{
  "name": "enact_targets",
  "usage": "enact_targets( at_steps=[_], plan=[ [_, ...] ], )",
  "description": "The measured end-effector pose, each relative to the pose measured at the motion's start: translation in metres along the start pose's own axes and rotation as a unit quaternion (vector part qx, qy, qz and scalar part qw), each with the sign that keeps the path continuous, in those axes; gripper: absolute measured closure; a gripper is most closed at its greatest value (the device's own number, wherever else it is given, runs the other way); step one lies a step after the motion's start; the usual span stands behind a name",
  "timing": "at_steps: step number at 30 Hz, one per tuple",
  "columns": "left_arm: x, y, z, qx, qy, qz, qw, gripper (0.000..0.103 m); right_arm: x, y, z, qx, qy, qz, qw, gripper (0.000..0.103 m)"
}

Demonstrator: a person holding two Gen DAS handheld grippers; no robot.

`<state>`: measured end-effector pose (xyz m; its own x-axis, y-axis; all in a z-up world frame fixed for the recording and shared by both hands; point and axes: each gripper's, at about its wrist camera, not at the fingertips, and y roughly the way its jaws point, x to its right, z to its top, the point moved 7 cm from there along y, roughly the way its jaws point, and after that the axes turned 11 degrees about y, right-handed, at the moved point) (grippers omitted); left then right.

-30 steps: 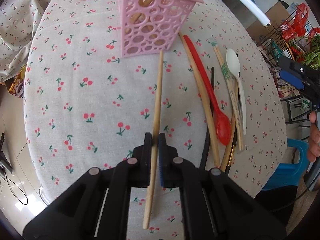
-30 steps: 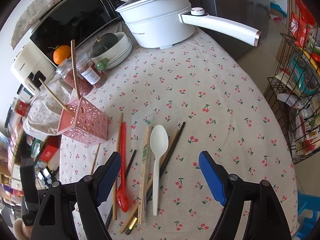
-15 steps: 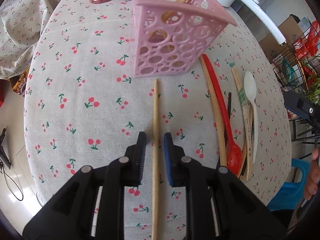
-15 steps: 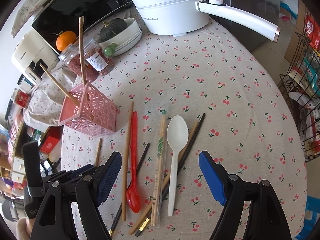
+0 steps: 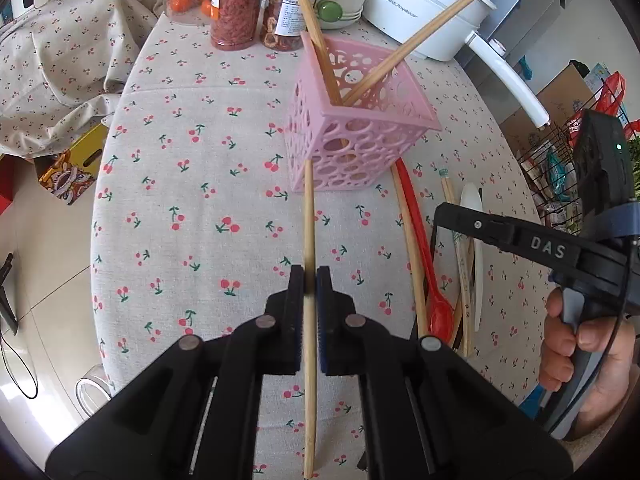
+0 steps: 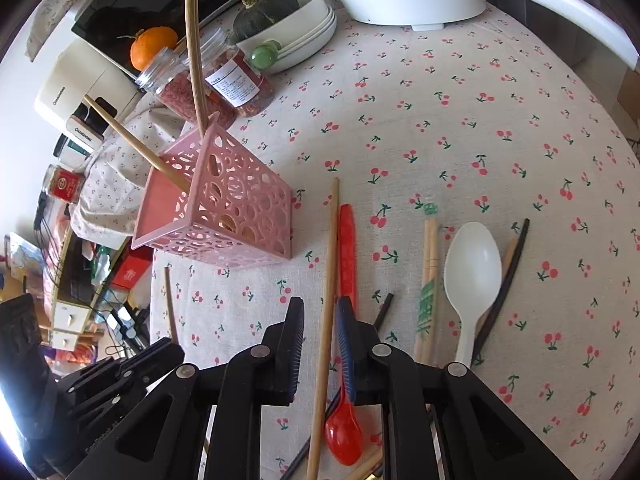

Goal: Organize utensils
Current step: 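Carry the left chopstick into the pink basket and open, while right carries its chopstick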

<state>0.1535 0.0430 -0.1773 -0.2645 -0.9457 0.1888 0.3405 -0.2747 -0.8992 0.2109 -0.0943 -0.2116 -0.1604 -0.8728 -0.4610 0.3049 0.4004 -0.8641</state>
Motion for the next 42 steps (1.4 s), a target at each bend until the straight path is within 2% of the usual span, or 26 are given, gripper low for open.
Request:
enact_targets(
  at_steps=[3, 8, 14, 19, 22, 26, 31, 37, 42],
  plan=[
    [-0.005, -0.009, -0.002, 0.009, -0.005, -0.008, 0.9999, 0.096, -0.004, 0.014, 0.006, -0.006, 0.011, 0.009, 1.000, 0.091],
    [-0.008, -0.013, -0.002, 0.014, -0.005, -0.020, 0.9997, 0.096, -0.004, 0.033, 0.016, -0.004, 0.011, -0.014, 1.000, 0.092],
    [-0.007, -0.017, -0.004, 0.014, -0.010, -0.024, 0.9996, 0.096, -0.010, 0.045, 0.022, 0.016, -0.036, -0.075, 0.996, 0.093],
    [-0.006, -0.018, -0.005, 0.015, -0.008, -0.018, 0.9997, 0.096, -0.017, 0.047, 0.012, 0.019, -0.105, -0.148, 0.983, 0.096],
    [-0.006, -0.020, -0.006, 0.016, -0.004, -0.013, 0.9998, 0.096, -0.014, 0.045, 0.009, 0.011, -0.120, -0.160, 0.980, 0.096],
    [-0.003, -0.029, -0.005, 0.029, 0.002, -0.006, 0.9996, 0.097, -0.004, 0.032, 0.007, -0.002, -0.087, -0.092, 0.992, 0.097],
    [0.004, -0.052, 0.000, 0.065, 0.011, 0.002, 0.9978, 0.097, 0.000, -0.011, 0.007, 0.035, -0.073, -0.026, 0.996, 0.097],
    [0.014, -0.085, 0.010, 0.122, 0.027, 0.015, 0.9921, 0.097, -0.009, -0.079, -0.001, 0.110, -0.092, 0.021, 0.989, 0.097],
    [0.020, -0.116, 0.022, 0.185, 0.025, 0.023, 0.9822, 0.097, -0.014, -0.124, -0.005, 0.165, -0.102, 0.047, 0.980, 0.097]
  ],
)
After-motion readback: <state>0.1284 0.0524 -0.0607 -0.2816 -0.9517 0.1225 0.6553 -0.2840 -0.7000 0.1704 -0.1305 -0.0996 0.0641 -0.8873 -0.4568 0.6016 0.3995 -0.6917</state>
